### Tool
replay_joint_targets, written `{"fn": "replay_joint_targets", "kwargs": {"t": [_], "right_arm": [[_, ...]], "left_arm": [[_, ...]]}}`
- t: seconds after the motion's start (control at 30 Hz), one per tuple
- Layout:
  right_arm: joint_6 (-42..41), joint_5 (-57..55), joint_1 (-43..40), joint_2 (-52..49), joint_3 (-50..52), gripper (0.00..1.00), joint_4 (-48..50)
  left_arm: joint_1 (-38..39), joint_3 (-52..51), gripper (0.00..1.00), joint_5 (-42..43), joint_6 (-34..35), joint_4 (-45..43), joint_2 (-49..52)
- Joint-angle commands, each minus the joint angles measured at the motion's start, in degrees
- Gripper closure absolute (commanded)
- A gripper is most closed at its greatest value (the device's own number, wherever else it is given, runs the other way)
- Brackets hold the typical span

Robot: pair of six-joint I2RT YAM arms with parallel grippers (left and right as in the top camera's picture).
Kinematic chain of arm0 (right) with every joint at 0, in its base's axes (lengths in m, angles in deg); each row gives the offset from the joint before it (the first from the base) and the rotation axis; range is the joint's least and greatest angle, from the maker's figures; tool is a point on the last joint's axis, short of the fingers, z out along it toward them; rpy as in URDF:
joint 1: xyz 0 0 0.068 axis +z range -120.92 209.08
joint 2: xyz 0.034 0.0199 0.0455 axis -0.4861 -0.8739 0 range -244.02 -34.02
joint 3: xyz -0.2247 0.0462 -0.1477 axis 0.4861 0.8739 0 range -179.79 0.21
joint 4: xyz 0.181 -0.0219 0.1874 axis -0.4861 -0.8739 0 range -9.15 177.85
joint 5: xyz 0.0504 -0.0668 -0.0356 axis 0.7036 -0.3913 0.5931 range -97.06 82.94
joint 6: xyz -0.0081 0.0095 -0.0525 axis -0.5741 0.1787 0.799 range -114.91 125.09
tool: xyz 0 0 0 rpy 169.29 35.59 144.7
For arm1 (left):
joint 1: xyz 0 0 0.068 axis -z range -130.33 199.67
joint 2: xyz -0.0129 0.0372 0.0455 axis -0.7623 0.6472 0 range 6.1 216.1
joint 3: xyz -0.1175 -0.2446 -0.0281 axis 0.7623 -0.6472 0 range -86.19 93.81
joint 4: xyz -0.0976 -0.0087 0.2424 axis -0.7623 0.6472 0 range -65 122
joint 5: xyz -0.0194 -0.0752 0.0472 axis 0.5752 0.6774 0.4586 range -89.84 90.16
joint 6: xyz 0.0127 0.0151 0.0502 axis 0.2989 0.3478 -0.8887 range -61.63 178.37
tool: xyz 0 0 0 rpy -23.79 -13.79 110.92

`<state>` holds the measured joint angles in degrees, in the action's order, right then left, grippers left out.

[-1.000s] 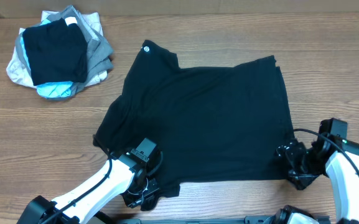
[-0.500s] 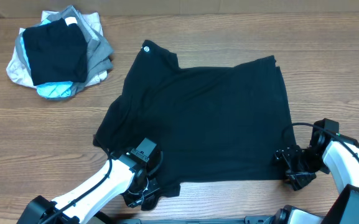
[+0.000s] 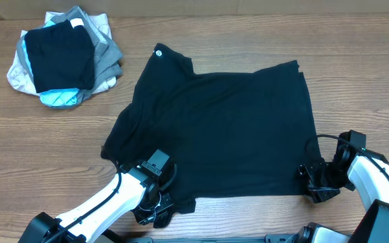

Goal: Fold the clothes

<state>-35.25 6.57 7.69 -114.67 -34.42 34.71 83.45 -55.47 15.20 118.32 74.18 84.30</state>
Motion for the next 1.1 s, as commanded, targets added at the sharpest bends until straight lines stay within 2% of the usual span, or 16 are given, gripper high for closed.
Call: {"fn": "replay_joint_targets", "kwargs": {"t": [0.0,0.17,0.2,0.33,0.6,0.73,0.83,1.07], "right_arm": [[-1.8,0.5,-0.1,-0.2,1.0,0.6,0.3],[-2.0,0.4,-0.1,-0.2,1.0,0.93,0.1],[-2.2,0.3,-0.1,-0.2,0.9,0.96,-0.1],[-3.5,-0.9,-0.1,-0.1,-1.0,0.96,-3.0],[-5.8,-4.9,-0.1,0.1,-9.7,0.96,-13.5],[-5.3,-5.9,-0.1,0.1,-13.3,0.96,-14.3],[-5.3,-5.9,-0.1,0.1,-15.1,0.96,-14.0],[-4.0,-4.0,-0.1,0.1,-16.0,0.94,-7.8]], "left_arm": [[0.4,0.4,0.96,0.0,-1.7,-1.0,0.8],[0.4,0.5,0.96,-0.1,-2.5,-1.0,0.8],[0.4,0.9,0.96,0.0,-3.5,-0.9,0.8],[0.4,4.7,0.96,-1.6,-4.7,4.0,0.8],[0.5,14.5,0.96,-8.2,-4.7,19.7,0.8],[0.5,17.2,0.96,-9.5,-5.0,20.4,0.8],[0.5,19.7,0.96,-10.5,-7.6,19.3,0.8],[-0.1,26.3,0.96,-20.0,-8.3,16.9,0.8]]}}
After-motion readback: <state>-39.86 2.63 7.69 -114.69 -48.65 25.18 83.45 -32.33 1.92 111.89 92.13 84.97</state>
